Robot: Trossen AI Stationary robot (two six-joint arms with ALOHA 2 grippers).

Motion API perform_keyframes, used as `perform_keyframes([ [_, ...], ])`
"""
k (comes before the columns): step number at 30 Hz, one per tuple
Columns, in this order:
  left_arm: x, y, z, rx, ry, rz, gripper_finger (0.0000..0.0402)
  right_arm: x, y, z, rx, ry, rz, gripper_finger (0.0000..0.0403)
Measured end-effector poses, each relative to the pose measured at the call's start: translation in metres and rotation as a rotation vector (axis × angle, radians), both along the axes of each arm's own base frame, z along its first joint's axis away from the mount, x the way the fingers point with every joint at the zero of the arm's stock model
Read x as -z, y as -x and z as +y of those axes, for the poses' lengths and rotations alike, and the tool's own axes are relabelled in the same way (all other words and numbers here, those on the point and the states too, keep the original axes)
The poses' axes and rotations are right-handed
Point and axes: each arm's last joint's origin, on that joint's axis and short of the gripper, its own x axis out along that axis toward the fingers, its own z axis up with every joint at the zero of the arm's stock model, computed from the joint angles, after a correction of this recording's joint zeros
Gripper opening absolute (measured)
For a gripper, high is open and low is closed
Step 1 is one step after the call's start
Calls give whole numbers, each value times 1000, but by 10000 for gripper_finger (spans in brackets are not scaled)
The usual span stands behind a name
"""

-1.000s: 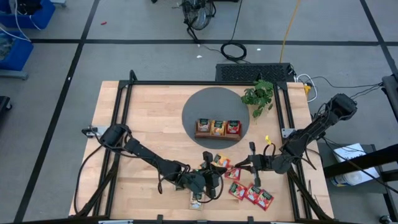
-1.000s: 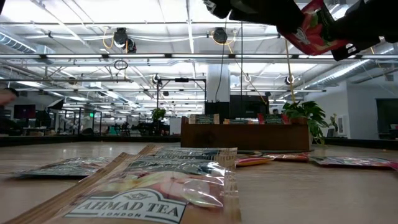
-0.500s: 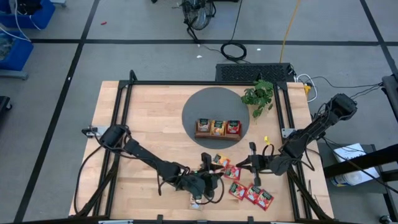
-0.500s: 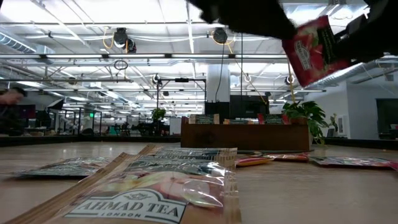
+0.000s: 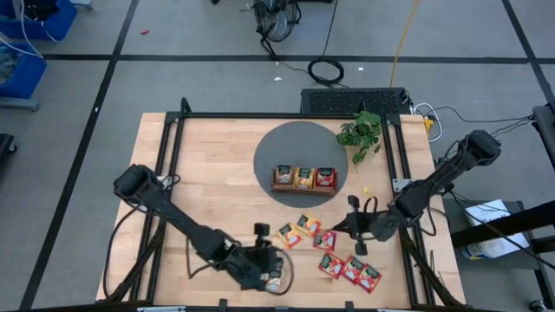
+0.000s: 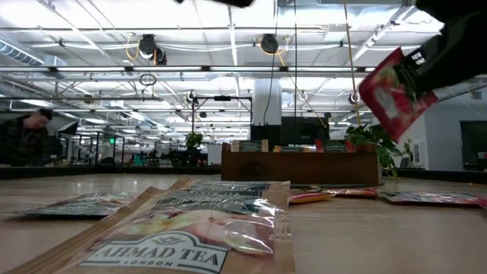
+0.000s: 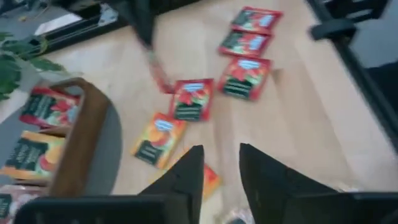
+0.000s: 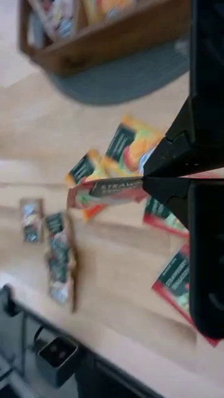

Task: Pick & Place Tea
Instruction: Put the red tea bag into the right section of the wooden organiser

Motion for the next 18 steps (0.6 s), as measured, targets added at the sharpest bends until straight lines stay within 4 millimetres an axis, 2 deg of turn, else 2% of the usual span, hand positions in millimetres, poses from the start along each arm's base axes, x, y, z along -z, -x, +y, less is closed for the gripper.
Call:
perform_keyframes([
  [6,20,23,6,25,56,-120,45,-36,-14,-23,80,95,193,0],
  [10,38,32,19,117,128,-187,7,-57,-24,-46,151,171,305,0],
  [15,62,35,49,100,171,-199,24,-78,-42,-72,191,178,485,0],
  [18,67,33,60,39,212,-187,36,-90,-57,-82,191,210,584,0],
])
